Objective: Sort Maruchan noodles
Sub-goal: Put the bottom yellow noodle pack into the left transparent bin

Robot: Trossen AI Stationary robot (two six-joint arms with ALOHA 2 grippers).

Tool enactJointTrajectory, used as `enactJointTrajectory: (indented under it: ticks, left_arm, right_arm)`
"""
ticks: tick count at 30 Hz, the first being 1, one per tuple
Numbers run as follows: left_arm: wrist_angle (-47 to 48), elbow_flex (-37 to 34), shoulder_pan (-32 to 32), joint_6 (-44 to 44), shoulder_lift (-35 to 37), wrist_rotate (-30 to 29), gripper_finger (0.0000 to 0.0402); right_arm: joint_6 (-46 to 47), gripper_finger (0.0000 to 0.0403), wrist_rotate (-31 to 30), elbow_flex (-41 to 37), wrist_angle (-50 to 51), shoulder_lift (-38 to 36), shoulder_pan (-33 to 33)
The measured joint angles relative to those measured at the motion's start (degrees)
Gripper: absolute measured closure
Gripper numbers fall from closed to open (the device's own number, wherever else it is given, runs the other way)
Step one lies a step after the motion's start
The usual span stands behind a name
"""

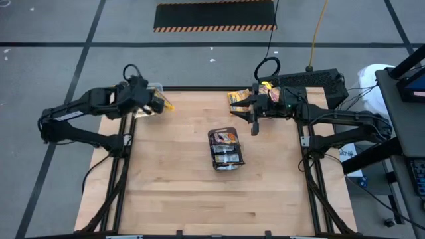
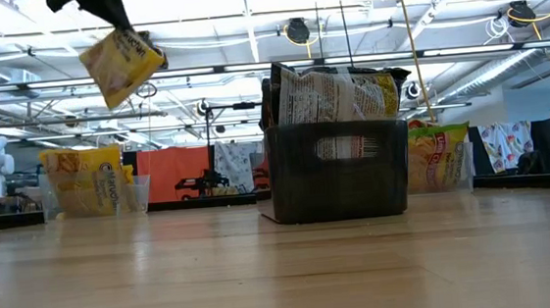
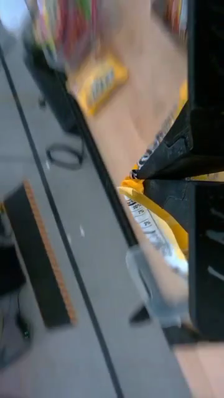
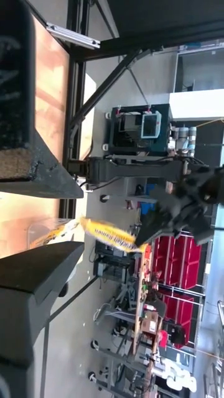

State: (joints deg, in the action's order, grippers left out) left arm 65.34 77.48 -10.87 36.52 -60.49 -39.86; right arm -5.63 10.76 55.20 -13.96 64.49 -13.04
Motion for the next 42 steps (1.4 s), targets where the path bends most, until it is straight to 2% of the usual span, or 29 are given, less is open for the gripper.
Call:
enactJointTrajectory:
  ticks: [11, 19, 36, 42]
  left_arm:
    - [1.16, -0.03, -15.26, -9.06, -7.21, -2.24, 0.0401]
    - [1.09, -0.03, -21.71, -15.16, -12.59, -2.22, 0.0401]
    - [2.12, -0.07, -33.40, -16.57, -15.28, -3.02, 0.0401]
    - [2.63, -0.12, -37.32, -16.23, -15.28, -0.89, 0.0401]
  right_arm:
    - [0.00, 0.0287, -0.07, -0.03, 0.00, -0.02, 0.00]
    - [0.00, 0.0287, -0.13, -0.04, 0.01, -0.02, 0.00]
    - [0.00, 0.0287, -0.16, -0.04, 0.03, -0.02, 0.00]
    - [0.00, 0.0287, -0.17, -0.07, 0.03, -0.02, 0.00]
